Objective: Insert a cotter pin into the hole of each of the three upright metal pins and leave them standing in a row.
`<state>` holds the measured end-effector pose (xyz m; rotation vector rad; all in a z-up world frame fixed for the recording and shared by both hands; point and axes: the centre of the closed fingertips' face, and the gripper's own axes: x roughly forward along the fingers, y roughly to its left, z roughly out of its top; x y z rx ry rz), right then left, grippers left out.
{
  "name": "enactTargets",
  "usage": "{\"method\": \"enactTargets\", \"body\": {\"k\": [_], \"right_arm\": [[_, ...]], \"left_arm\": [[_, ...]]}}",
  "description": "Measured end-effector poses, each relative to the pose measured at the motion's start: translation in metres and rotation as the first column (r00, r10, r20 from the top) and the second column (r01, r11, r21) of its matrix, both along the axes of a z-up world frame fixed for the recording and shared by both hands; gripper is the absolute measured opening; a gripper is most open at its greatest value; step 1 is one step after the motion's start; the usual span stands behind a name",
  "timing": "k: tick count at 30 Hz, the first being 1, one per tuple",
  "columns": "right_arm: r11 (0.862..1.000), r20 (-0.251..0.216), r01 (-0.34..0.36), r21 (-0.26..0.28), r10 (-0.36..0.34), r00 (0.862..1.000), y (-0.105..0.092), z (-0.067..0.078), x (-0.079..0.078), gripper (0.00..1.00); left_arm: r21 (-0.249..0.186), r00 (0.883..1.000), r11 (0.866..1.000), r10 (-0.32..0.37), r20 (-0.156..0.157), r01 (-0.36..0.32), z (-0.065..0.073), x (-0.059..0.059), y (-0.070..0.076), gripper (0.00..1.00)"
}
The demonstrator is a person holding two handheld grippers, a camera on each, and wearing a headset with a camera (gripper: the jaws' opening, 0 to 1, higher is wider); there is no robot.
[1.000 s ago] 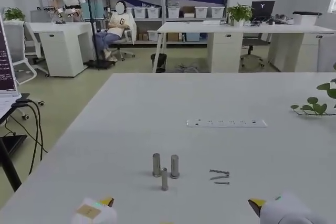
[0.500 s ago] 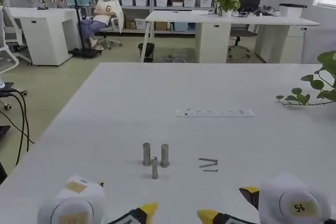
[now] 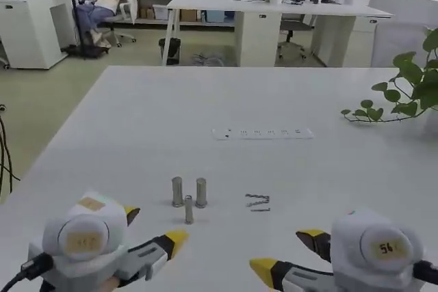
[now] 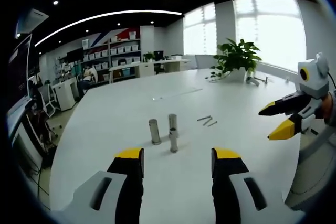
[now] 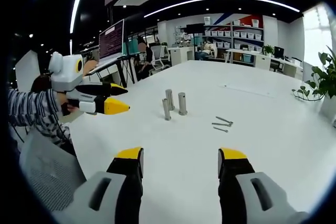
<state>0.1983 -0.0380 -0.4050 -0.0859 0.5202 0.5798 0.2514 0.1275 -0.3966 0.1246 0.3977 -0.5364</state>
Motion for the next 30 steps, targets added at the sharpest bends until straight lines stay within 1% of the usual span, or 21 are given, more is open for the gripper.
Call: {"method": "enactTargets", "body": {"k": [2,3,6,7,10,12,14,17,19,20,22,23,25,30], "right_arm": [[1.000,-0.004,-0.007,-0.008,0.007,1.000,0.001,-0.001,0.003,0.53],[1.000,-0.005,-0.011,-0.007,0.011,1.000,0.001,-0.001,0.004,0.52],[1.000,-0.008,-0.013,-0.006,0.013,1.000,0.000,-0.001,0.008,0.49],[1.000,-0.010,-0.012,-0.005,0.012,1.000,-0.001,-0.003,0.009,0.49],[1.000,-0.027,-0.016,0.008,0.016,1.000,-0.001,-0.008,0.011,0.50],[1.000,-0.037,-0.024,-0.002,0.024,0.999,0.000,-0.013,0.011,0.50],[0.999,-0.042,-0.030,-0.013,0.030,0.999,0.000,-0.016,0.012,0.50],[1.000,-0.061,-0.022,-0.006,0.022,0.998,-0.002,-0.022,0.016,0.50],[1.000,-0.066,-0.016,0.003,0.016,0.998,-0.002,-0.023,0.019,0.49],[1.000,-0.067,-0.015,0.005,0.015,0.998,-0.002,-0.023,0.020,0.49],[1.000,-0.065,-0.014,0.006,0.014,0.998,-0.001,-0.024,0.022,0.49],[1.000,-0.066,-0.014,0.007,0.015,0.998,-0.001,-0.024,0.023,0.49],[1.000,-0.071,-0.011,0.013,0.012,0.997,-0.002,-0.025,0.025,0.48],[1.000,-0.084,-0.009,0.029,0.011,0.996,-0.003,-0.028,0.028,0.48]], "left_arm": [[-0.001,0.999,1.000,-0.019,-0.026,0.019,-0.008,0.007,-0.002,0.44],[-0.003,0.999,1.000,-0.024,-0.032,0.024,-0.010,0.011,-0.003,0.43],[-0.011,0.998,0.999,-0.041,-0.046,0.040,-0.019,0.023,-0.006,0.40],[-0.008,0.997,0.999,-0.050,-0.053,0.049,-0.022,0.028,-0.009,0.39],[-0.001,0.996,0.997,-0.072,-0.056,0.072,-0.029,0.038,-0.014,0.37],[-0.012,0.995,0.997,-0.080,-0.066,0.080,-0.034,0.046,-0.017,0.35],[-0.032,0.993,0.996,-0.086,-0.084,0.083,-0.039,0.050,-0.021,0.34],[0.000,0.991,0.995,-0.103,-0.082,0.103,-0.046,0.057,-0.026,0.31],[-0.005,0.991,0.994,-0.107,-0.086,0.107,-0.048,0.060,-0.029,0.30],[-0.006,0.990,0.993,-0.114,-0.086,0.114,-0.051,0.064,-0.031,0.29],[0.000,0.989,0.993,-0.121,-0.087,0.122,-0.055,0.068,-0.035,0.26],[-0.002,0.988,0.992,-0.123,-0.092,0.123,-0.056,0.069,-0.037,0.25],[-0.018,0.986,0.993,-0.118,-0.118,0.116,-0.060,0.073,-0.040,0.21],[-0.019,0.986,0.993,-0.117,-0.116,0.116,-0.062,0.081,-0.044,0.16]]}}
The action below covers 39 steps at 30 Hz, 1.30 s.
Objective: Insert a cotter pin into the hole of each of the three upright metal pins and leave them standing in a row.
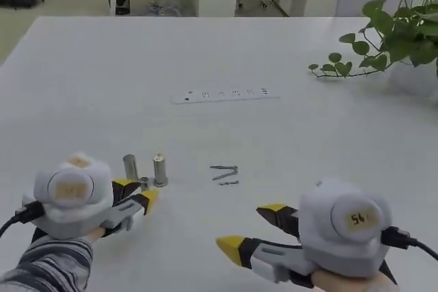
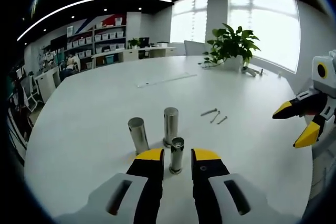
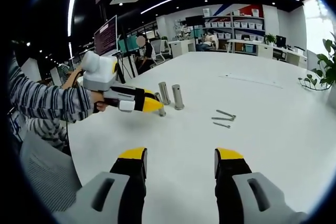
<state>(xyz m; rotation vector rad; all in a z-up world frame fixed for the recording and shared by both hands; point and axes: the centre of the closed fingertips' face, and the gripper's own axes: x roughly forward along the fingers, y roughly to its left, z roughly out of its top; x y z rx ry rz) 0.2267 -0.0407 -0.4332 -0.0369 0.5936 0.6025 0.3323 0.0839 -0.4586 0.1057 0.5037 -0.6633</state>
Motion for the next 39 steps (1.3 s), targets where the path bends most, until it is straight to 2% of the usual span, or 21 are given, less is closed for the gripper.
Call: {"method": "enactTargets", "body": {"k": [5,8,12,15,17,18,20,22,24,25,27,32,39], "right_arm": [[1.000,-0.002,0.011,0.005,-0.011,1.000,-0.004,-0.001,0.003,0.48],[0.999,-0.004,0.036,0.016,-0.036,0.999,-0.007,-0.003,0.005,0.49],[0.998,-0.018,0.049,0.031,-0.048,0.999,-0.006,-0.006,0.004,0.48],[0.997,-0.023,0.063,0.048,-0.061,0.998,-0.006,-0.006,0.004,0.48],[0.993,-0.020,0.079,0.083,-0.078,0.997,-0.004,-0.001,0.005,0.48],[0.992,-0.018,0.081,0.092,-0.080,0.997,-0.004,0.001,0.005,0.48],[0.992,-0.018,0.081,0.093,-0.080,0.997,-0.003,0.002,0.004,0.48],[0.993,-0.016,0.075,0.091,-0.074,0.997,-0.004,0.003,0.003,0.48],[0.994,-0.017,0.071,0.089,-0.069,0.997,-0.004,0.004,0.002,0.48],[0.994,-0.018,0.068,0.087,-0.067,0.998,-0.005,0.004,0.001,0.47],[0.994,-0.020,0.063,0.086,-0.061,0.998,-0.007,0.004,0.000,0.47],[0.995,-0.021,0.057,0.084,-0.056,0.998,-0.010,0.006,-0.004,0.47],[0.996,-0.043,0.043,0.081,-0.039,0.998,-0.012,0.003,-0.011,0.46]], "left_arm": [[0.025,1.000,1.000,-0.003,-0.013,0.004,-0.004,0.002,-0.001,0.06],[0.045,1.000,0.999,-0.010,0.001,0.010,-0.004,0.001,-0.001,0.05],[0.035,1.000,0.999,-0.024,-0.003,0.024,-0.004,0.000,-0.001,0.05],[0.054,0.998,0.997,-0.062,0.018,0.061,-0.003,-0.005,-0.004,0.05],[0.062,0.994,0.993,-0.105,0.032,0.103,-0.002,-0.008,-0.008,0.05],[0.063,0.992,0.990,-0.125,0.028,0.123,-0.002,-0.012,-0.011,0.05],[0.069,0.984,0.983,-0.171,0.045,0.168,0.002,-0.018,-0.017,0.05],[0.060,0.980,0.980,-0.193,0.042,0.191,0.004,-0.022,-0.020,0.05],[0.061,0.970,0.970,-0.237,0.053,0.234,0.007,-0.031,-0.027,0.05],[0.064,0.966,0.966,-0.255,0.043,0.252,0.007,-0.037,-0.031,0.05],[0.088,0.955,0.953,-0.294,0.044,0.290,0.004,-0.043,-0.034,0.05],[0.099,0.938,0.936,-0.343,0.036,0.339,0.003,-0.063,-0.044,0.05],[0.083,0.921,0.918,-0.390,0.009,0.388,-0.002,-0.085,-0.055,0.05]]}}
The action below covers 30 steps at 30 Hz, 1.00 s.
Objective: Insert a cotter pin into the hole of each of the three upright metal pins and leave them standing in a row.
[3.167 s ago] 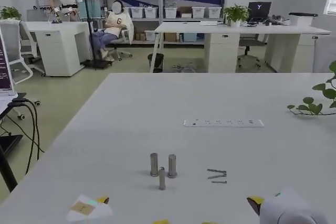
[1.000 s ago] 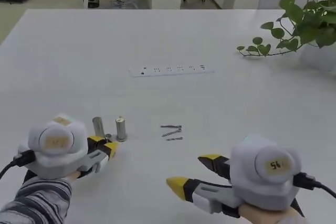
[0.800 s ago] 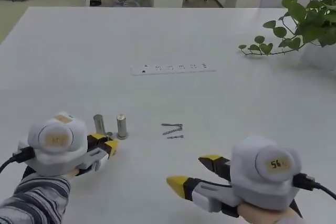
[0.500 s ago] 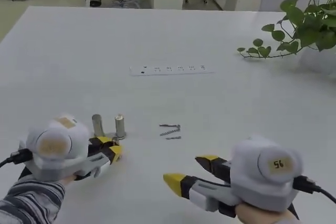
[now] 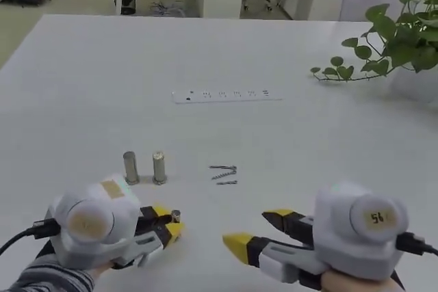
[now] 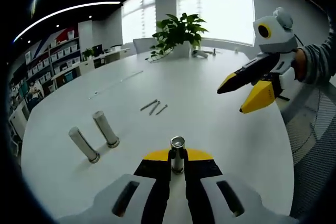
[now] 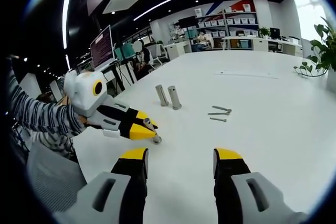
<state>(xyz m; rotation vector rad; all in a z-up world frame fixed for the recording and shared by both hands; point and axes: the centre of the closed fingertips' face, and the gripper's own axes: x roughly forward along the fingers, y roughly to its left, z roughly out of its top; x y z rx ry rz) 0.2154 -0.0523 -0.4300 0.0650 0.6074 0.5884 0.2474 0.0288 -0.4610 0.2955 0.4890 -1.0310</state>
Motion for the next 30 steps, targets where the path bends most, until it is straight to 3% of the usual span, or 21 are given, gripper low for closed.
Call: {"method": "enactTargets", "body": {"k": [5,13,15,19,24,25,28,30], "right_arm": [[0.999,-0.004,-0.033,-0.026,0.033,0.999,-0.001,-0.003,-0.005,0.46],[0.990,-0.020,-0.107,-0.087,0.106,0.994,-0.004,-0.007,-0.006,0.44],[0.986,-0.027,-0.130,-0.104,0.128,0.991,-0.005,-0.007,-0.004,0.42],[0.976,-0.045,-0.170,-0.138,0.165,0.985,-0.010,-0.007,0.002,0.41],[0.953,-0.066,-0.236,-0.189,0.227,0.972,-0.014,-0.002,0.016,0.37],[0.941,-0.075,-0.266,-0.207,0.256,0.964,-0.015,-0.002,0.020,0.36],[0.923,-0.076,-0.296,-0.245,0.286,0.955,-0.017,0.001,0.034,0.35],[0.913,-0.077,-0.314,-0.261,0.304,0.950,-0.018,0.003,0.042,0.35]], "left_arm": [[-0.012,1.000,1.000,-0.020,-0.013,0.020,-0.001,-0.007,-0.004,0.05],[-0.009,0.999,1.000,-0.027,-0.018,0.027,-0.002,-0.007,-0.005,0.05],[0.002,1.000,1.000,-0.024,-0.006,0.024,-0.003,-0.005,-0.004,0.06],[0.009,1.000,1.000,-0.022,-0.008,0.022,-0.004,-0.005,-0.003,0.14],[-0.001,1.000,1.000,0.006,-0.016,-0.006,-0.001,-0.004,0.000,0.21],[-0.006,1.000,1.000,0.019,-0.020,-0.019,0.001,-0.004,0.001,0.23],[-0.015,0.998,0.998,0.053,-0.026,-0.053,0.004,-0.004,0.006,0.31],[-0.026,0.997,0.997,0.070,-0.039,-0.071,0.007,-0.006,0.008,0.30]]}}
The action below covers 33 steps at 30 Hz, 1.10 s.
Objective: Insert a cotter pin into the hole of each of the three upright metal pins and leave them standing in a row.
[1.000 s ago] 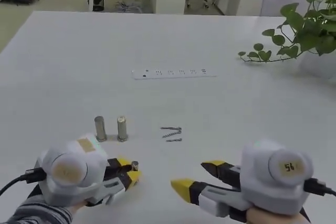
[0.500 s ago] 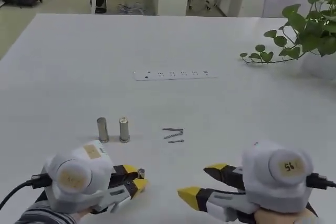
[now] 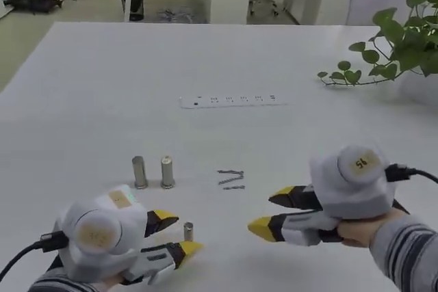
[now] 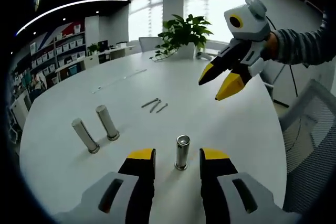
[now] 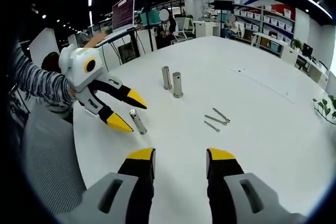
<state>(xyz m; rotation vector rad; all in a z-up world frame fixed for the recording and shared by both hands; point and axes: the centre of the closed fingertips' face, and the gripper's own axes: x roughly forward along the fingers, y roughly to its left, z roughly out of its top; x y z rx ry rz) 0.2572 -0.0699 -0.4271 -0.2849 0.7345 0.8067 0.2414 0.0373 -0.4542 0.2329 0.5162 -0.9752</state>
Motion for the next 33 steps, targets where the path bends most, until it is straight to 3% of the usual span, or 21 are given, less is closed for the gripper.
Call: {"method": "enactTargets", "body": {"k": [11,19,25,30,33], "right_arm": [[0.983,-0.011,-0.142,-0.115,0.142,0.990,0.002,-0.005,0.040,0.26],[0.949,-0.061,-0.237,-0.208,0.229,0.972,0.003,-0.026,0.058,0.21],[0.929,-0.089,-0.281,-0.242,0.268,0.959,0.006,-0.038,0.071,0.18],[0.908,-0.116,-0.320,-0.269,0.299,0.947,0.011,-0.048,0.076,0.15],[0.909,-0.139,-0.318,-0.268,0.291,0.947,0.012,-0.051,0.078,0.14]], "left_arm": [[-0.020,0.994,0.994,0.105,-0.010,-0.106,0.010,-0.008,0.017,0.50],[-0.055,0.986,0.984,0.168,-0.020,-0.169,0.016,-0.014,0.025,0.62],[-0.041,0.985,0.984,0.173,-0.018,-0.174,0.015,-0.020,0.030,0.70],[-0.056,0.980,0.979,0.197,-0.019,-0.197,0.016,-0.024,0.034,0.74],[-0.059,0.977,0.976,0.209,-0.028,-0.211,0.016,-0.026,0.036,0.76]]}}
